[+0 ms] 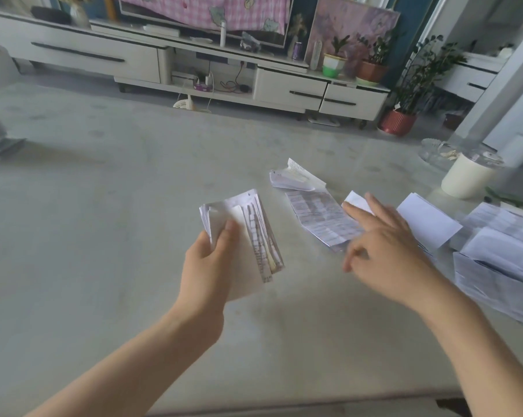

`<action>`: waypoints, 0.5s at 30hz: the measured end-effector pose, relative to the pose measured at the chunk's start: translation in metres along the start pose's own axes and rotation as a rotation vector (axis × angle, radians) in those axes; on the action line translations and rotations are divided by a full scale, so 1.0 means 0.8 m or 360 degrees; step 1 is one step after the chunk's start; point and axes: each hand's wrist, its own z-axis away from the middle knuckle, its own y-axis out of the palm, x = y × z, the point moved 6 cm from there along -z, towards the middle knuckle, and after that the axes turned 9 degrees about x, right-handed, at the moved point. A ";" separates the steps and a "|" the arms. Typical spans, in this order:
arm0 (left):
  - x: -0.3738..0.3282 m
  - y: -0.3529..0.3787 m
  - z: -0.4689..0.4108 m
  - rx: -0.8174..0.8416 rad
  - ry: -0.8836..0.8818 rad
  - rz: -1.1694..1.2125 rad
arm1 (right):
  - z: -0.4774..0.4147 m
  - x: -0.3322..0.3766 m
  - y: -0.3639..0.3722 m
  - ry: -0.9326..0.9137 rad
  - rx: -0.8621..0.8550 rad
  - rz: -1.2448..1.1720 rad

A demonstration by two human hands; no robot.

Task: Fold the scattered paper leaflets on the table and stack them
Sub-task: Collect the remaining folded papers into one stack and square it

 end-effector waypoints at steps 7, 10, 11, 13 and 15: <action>0.016 0.010 -0.005 0.0249 -0.0297 0.0091 | -0.003 -0.012 -0.004 -0.0142 -0.0147 -0.0298; 0.015 0.017 -0.002 0.0413 -0.0435 0.0237 | 0.014 -0.006 -0.041 -0.0156 -0.0644 -0.0840; 0.012 0.018 -0.002 0.0457 -0.0433 0.0253 | 0.019 -0.001 -0.048 -0.0175 -0.0706 -0.1024; 0.004 0.023 0.002 0.0550 -0.0429 0.0239 | 0.023 0.015 -0.050 -0.0218 -0.0667 -0.1455; -0.004 0.029 0.007 0.0651 -0.0422 0.0229 | 0.022 0.034 -0.042 -0.0251 -0.0534 -0.1841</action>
